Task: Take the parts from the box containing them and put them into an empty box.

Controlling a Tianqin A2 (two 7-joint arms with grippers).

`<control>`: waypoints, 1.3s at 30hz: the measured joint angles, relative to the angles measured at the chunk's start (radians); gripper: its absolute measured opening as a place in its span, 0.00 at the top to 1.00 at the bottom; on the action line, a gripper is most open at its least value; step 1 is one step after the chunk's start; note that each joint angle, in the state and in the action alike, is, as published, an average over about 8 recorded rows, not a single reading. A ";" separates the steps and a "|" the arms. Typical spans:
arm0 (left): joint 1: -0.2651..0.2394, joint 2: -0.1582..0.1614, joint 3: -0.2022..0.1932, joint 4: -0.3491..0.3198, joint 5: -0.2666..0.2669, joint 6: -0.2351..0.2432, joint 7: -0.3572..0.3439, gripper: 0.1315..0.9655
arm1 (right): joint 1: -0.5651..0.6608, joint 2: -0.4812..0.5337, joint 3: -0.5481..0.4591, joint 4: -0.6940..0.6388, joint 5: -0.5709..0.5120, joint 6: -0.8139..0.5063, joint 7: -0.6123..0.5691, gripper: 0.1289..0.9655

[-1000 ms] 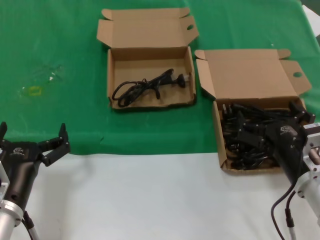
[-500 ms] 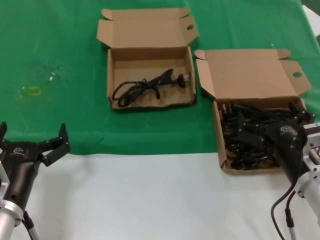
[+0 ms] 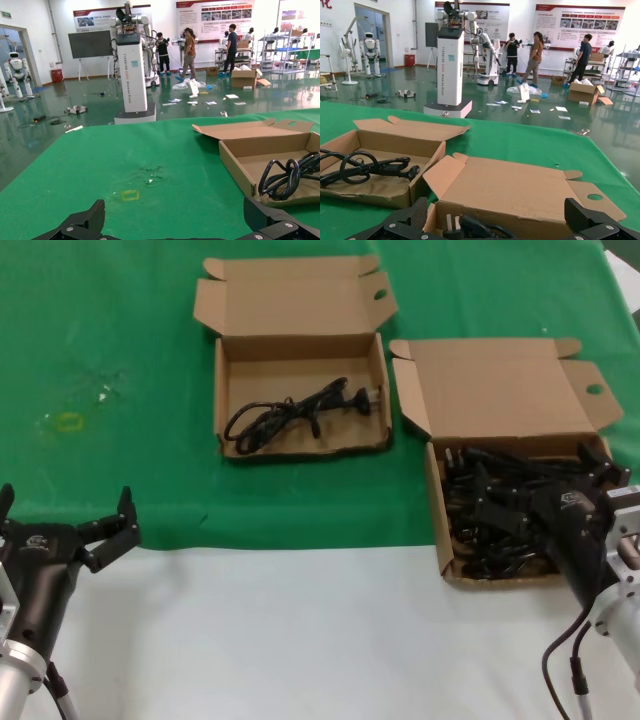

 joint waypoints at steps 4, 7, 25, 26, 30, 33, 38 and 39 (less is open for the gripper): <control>0.000 0.000 0.000 0.000 0.000 0.000 0.000 0.00 | 0.000 0.000 0.000 0.000 0.000 0.000 0.000 0.00; 0.000 0.000 0.000 0.000 0.000 0.000 0.000 0.00 | 0.000 0.000 0.000 0.000 0.000 0.000 0.000 0.00; 0.000 0.000 0.000 0.000 0.000 0.000 0.000 0.00 | 0.000 0.000 0.000 0.000 0.000 0.000 0.000 0.00; 0.000 0.000 0.000 0.000 0.000 0.000 0.000 0.00 | 0.000 0.000 0.000 0.000 0.000 0.000 0.000 0.00; 0.000 0.000 0.000 0.000 0.000 0.000 0.000 0.00 | 0.000 0.000 0.000 0.000 0.000 0.000 0.000 0.00; 0.000 0.000 0.000 0.000 0.000 0.000 0.000 0.00 | 0.000 0.000 0.000 0.000 0.000 0.000 0.000 0.00; 0.000 0.000 0.000 0.000 0.000 0.000 0.000 0.00 | 0.000 0.000 0.000 0.000 0.000 0.000 0.000 0.00; 0.000 0.000 0.000 0.000 0.000 0.000 0.000 0.00 | 0.000 0.000 0.000 0.000 0.000 0.000 0.000 0.00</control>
